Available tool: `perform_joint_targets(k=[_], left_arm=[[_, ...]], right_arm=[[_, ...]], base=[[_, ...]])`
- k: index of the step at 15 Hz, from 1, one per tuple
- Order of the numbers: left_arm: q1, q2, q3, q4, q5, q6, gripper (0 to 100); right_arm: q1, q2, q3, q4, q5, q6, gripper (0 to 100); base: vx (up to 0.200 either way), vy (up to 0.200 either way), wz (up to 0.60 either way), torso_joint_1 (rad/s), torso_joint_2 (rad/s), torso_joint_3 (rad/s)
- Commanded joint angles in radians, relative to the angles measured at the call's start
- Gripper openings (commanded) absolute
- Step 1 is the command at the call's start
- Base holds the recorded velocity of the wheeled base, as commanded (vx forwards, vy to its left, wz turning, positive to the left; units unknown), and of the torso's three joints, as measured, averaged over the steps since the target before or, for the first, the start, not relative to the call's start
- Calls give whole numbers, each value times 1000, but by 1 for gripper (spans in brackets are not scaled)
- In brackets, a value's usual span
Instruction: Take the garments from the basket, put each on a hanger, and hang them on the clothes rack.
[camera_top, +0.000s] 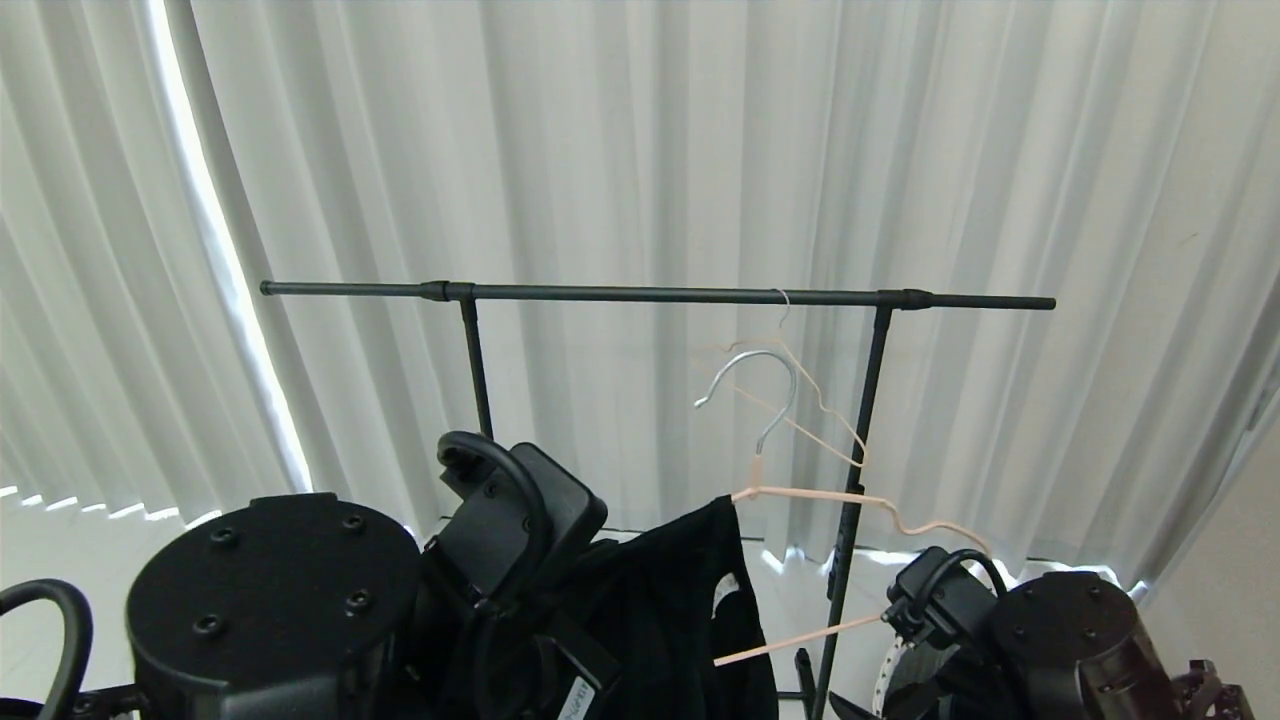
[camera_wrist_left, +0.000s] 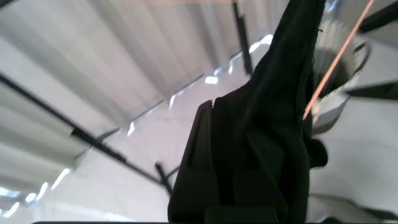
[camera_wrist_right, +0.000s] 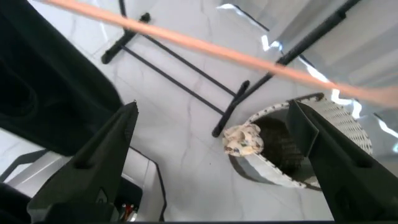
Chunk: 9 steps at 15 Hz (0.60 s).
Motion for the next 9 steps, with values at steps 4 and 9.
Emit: perform_joint_targets(k=[4,9], left_arm=[[-7,55,-24,-63,37,1,0],[-37,54,-64,-63,37,1,0]], right_arm=[[123,3,-35,-90,63,6,100],[117,58,-46,-90,41,0,100]], base=[[0,0,0,0,0,0],[0,0,0,0,0,0]])
